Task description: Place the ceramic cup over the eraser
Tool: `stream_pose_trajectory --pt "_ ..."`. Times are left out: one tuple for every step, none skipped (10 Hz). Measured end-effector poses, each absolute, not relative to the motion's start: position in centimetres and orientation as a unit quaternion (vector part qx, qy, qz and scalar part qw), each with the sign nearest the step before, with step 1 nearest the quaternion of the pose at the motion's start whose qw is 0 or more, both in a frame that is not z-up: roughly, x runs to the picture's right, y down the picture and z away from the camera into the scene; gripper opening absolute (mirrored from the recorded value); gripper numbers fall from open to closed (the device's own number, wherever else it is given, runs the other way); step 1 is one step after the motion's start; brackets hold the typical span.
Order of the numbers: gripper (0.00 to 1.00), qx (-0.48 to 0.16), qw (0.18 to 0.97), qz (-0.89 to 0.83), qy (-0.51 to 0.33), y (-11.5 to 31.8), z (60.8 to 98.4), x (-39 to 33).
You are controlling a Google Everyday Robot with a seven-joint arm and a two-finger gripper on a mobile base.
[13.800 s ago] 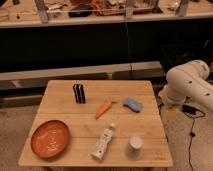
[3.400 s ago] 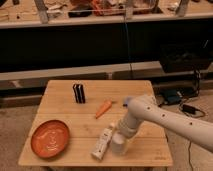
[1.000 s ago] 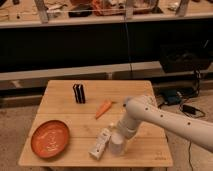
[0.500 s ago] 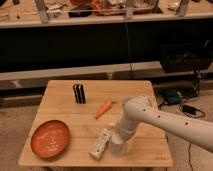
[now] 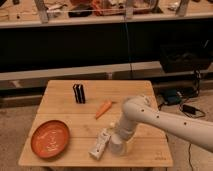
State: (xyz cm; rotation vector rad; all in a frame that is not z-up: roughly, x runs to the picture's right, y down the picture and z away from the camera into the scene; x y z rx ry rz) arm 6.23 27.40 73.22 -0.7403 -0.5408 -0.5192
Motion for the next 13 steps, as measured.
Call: stream_pose_trajectory --pt "0.62 -0.351 0.865 -0.250 -0.258 27.40 73.13 6.18" --pt "0.54 -0.350 0.866 -0.250 -0.257 27.41 73.08 6.25" --pt "0.44 -0.349 0.866 -0.250 -0.257 27.41 73.03 6.24" --pt "0.34 -0.348 0.866 -0.250 -0.256 27.41 73.00 6.25" --pt "0.22 -0.348 0.867 -0.249 -0.255 27.42 72.97 6.29" --pt "0.15 -0.348 0.868 -0.248 -0.254 27.41 72.93 6.31" --pt "0.06 -0.349 0.868 -0.247 -0.254 27.40 72.89 6.27" --pt "0.00 -0.348 0.868 -0.247 -0.254 27.31 72.86 6.30" --pt "0.00 -0.348 0.868 -0.248 -0.253 27.23 72.82 6.34" --pt "0.00 -0.348 0.867 -0.250 -0.253 27.19 72.77 6.33" --pt "0.00 -0.349 0.867 -0.250 -0.253 27.22 72.74 6.35" --pt "0.00 -0.349 0.867 -0.250 -0.253 27.27 72.72 6.37" --pt "0.00 -0.349 0.867 -0.250 -0.253 27.26 72.72 6.37"
